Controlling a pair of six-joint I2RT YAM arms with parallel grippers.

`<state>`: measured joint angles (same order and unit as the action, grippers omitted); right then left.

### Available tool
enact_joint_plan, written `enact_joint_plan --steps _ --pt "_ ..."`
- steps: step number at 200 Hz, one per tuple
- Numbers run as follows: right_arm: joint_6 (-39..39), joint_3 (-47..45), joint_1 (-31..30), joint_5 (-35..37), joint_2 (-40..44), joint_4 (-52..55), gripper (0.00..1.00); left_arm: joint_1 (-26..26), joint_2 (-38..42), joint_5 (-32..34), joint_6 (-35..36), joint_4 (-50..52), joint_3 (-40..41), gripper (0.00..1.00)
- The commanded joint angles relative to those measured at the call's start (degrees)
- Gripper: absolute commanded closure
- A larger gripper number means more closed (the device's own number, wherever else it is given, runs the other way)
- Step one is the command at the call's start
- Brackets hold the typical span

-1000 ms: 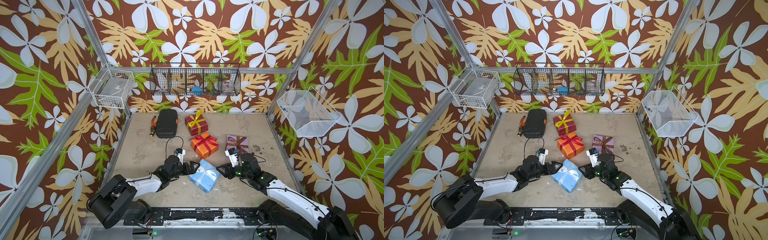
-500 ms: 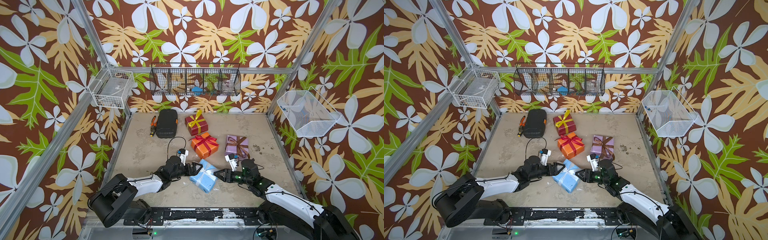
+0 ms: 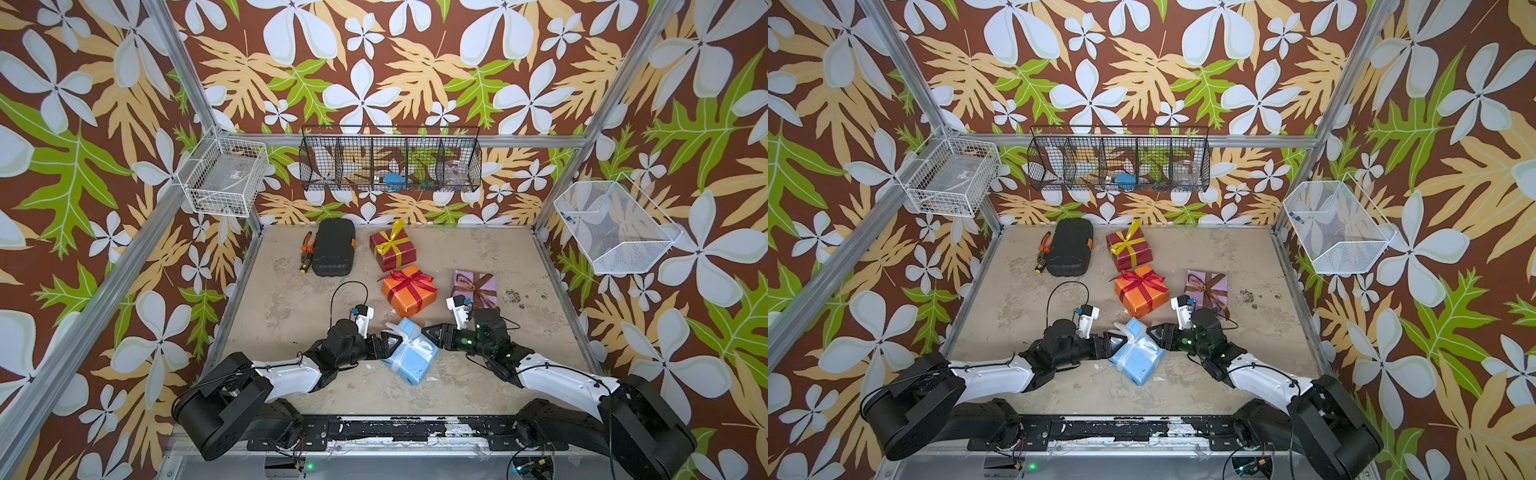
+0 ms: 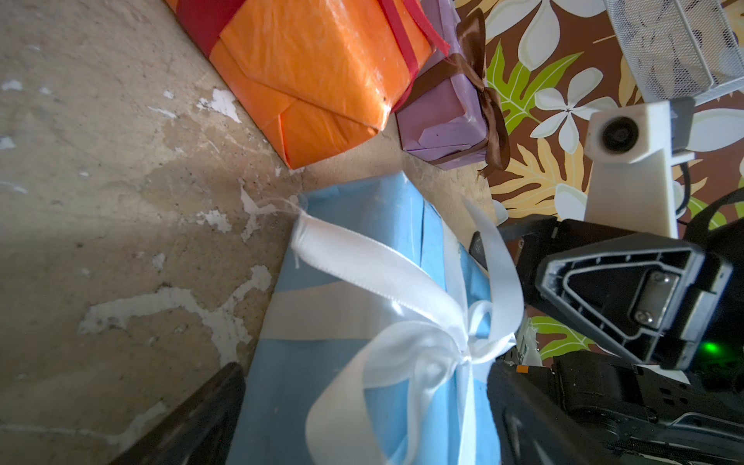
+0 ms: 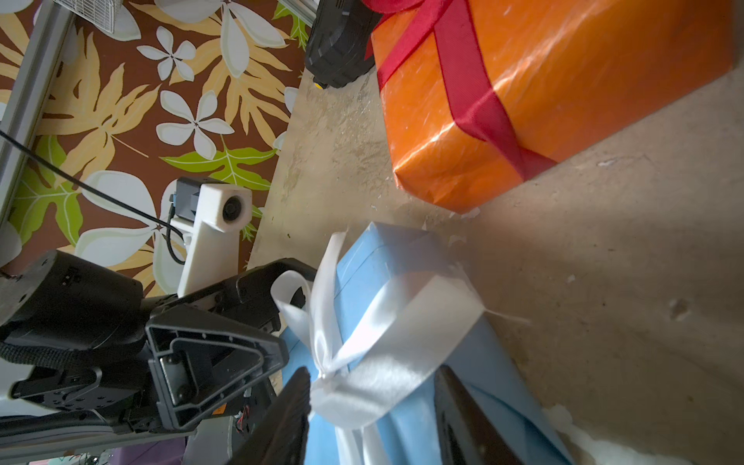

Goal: Untie the ribbon bows on the gift boxes
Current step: Untie the ribbon from the gift box.

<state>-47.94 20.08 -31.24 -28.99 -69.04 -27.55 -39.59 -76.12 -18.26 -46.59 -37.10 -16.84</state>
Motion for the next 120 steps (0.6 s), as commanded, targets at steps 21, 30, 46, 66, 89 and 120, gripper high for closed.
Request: enact_joint_plan --steps 21,30,46,66,89,120 --pt "0.0 1.0 -0.4 -1.1 -2.9 -6.1 0.49 0.0 0.5 0.2 0.0 -2.0 0.4 0.03" --pt "0.1 1.5 -0.4 -1.5 -3.3 -6.2 0.50 0.0 0.5 0.3 -0.1 -2.1 0.5 0.03" --pt "0.7 2.0 -0.7 -1.1 -3.6 -5.7 0.52 0.0 0.6 0.6 -0.1 -2.0 0.5 0.03" --pt "0.7 2.2 -0.7 -0.7 -4.4 -5.7 0.58 0.0 0.7 1.2 -0.2 -2.0 0.7 0.03" --pt "0.7 2.3 -0.7 -1.2 -5.0 -5.9 0.83 0.0 1.7 2.2 -1.4 -2.8 1.5 0.02" --pt "0.7 1.3 -0.7 -0.9 -3.8 -6.3 1.00 2.6 5.0 3.7 -2.3 -1.8 1.9 0.00"
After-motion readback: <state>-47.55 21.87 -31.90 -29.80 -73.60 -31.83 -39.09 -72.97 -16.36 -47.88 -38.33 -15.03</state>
